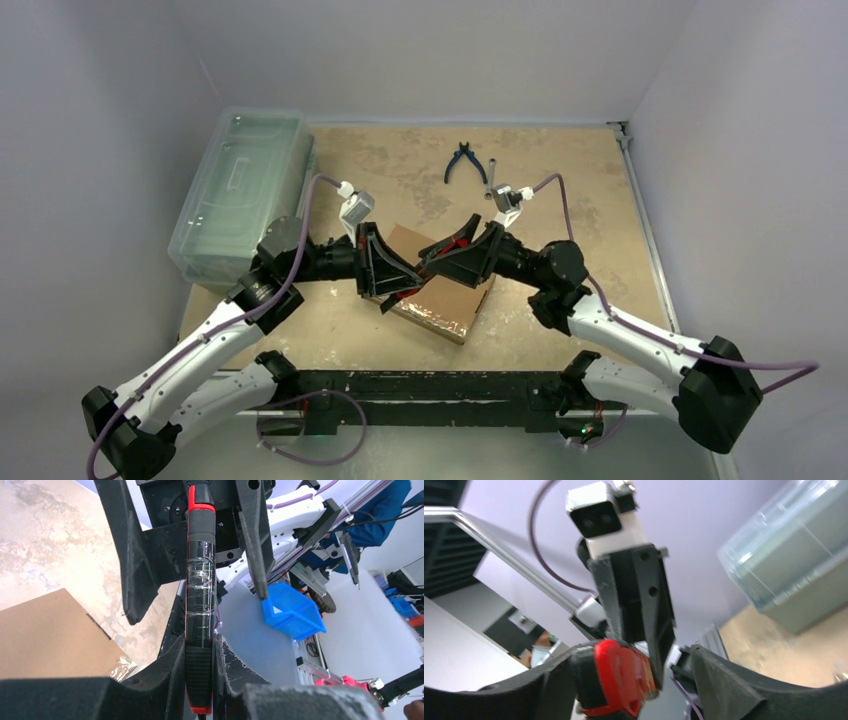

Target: Unpack the express box

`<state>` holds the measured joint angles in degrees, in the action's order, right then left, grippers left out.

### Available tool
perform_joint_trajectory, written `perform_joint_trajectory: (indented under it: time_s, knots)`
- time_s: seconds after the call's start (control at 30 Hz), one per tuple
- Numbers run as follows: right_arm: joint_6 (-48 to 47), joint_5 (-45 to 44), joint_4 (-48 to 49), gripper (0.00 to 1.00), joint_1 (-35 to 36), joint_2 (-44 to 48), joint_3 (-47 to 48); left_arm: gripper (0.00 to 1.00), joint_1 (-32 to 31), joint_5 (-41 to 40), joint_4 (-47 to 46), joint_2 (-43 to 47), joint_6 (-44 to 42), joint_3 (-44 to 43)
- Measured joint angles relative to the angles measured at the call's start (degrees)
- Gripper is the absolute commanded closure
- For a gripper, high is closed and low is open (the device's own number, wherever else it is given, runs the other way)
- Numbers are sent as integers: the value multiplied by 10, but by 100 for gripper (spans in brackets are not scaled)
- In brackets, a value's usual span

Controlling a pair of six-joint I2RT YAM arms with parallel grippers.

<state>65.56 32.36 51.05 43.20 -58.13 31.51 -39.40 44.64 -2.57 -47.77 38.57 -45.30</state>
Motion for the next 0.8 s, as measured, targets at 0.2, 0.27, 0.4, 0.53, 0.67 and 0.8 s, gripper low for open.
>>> perform_joint_trajectory:
  time_s: [0.2, 0.27, 0.4, 0.53, 0.67, 0.8]
  knots:
    - [61, -25, 137, 45, 7, -44, 0, 100, 0, -2, -42, -4, 27, 2]
    - [71, -32, 158, 48, 14, -60, 1, 100, 0, -4, -50, -4, 31, 2]
    - [75, -61, 171, 52, 28, -70, 1, 100, 0, -13, -65, -4, 42, 8]
    - [69, -100, 177, 54, 37, -67, 1, 100, 0, -19, -70, -4, 49, 12]
    - [49, -126, 186, 100, 50, -76, 4, 100, 0, -22, -79, -6, 57, 12]
    - [16, -151, 202, 100, 45, -92, -8, 56, 3, -48, -56, -9, 82, 12]
